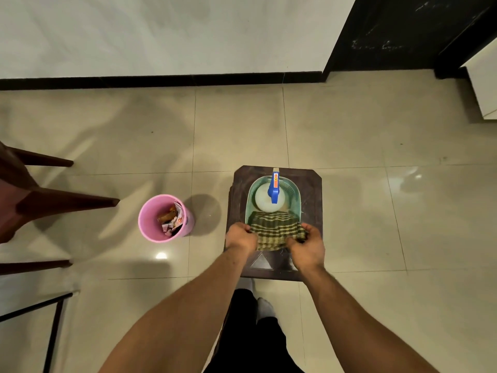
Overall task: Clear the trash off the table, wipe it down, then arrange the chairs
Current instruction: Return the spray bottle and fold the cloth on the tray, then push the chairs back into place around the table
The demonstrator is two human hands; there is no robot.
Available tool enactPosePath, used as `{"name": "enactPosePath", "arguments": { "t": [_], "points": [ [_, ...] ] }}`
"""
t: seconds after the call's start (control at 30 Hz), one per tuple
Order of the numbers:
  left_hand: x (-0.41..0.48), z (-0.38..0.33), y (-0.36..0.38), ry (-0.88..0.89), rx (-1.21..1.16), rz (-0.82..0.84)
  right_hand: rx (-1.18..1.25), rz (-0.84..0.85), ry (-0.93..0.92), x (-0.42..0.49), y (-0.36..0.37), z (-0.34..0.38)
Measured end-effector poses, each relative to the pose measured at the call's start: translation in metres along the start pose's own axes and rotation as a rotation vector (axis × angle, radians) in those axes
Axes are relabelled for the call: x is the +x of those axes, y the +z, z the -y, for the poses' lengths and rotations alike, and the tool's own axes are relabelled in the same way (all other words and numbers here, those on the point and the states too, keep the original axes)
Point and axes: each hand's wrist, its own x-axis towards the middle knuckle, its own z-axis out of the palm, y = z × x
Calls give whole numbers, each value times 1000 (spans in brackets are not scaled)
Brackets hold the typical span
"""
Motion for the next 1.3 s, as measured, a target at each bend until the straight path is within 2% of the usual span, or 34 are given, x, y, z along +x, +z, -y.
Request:
{"name": "enactPosePath", "arguments": {
  "t": [0.03, 0.1, 0.3, 0.4, 0.47, 0.6, 0.73, 0.87, 1.1, 1.3],
  "points": [
    [-1, 6, -1, 64, 108, -37, -48, 20, 3, -1, 2, -3],
    [-7, 16, 2, 155, 173, -48, -139, 21, 1, -4, 4, -10],
    [-17, 35, -2, 215, 247, -31, -308, 43, 22, -13, 2, -21],
    [-25, 38, -7, 256, 411, -27, -427, 104, 16, -12, -1, -21],
    [-32, 41, -11, 320, 534, -54, -515, 82, -17, -15, -5, -18],
    [-49, 46, -18, 471, 663, -86, -672, 56, -251, -31, -12, -4],
    [-81, 51, -34, 563, 709, -89, -792, 158, -519, -65, -21, 11],
    [-110, 58, -53, 606, 754, -107, -858, 241, -684, -98, -24, 19],
    [-193, 132, -110, 557, 706, -239, -1006, 314, -931, -188, -17, 0],
    [-260, 248, -172, 385, 622, -427, -1163, 423, -1164, -295, 37, -27]
  ]
}}
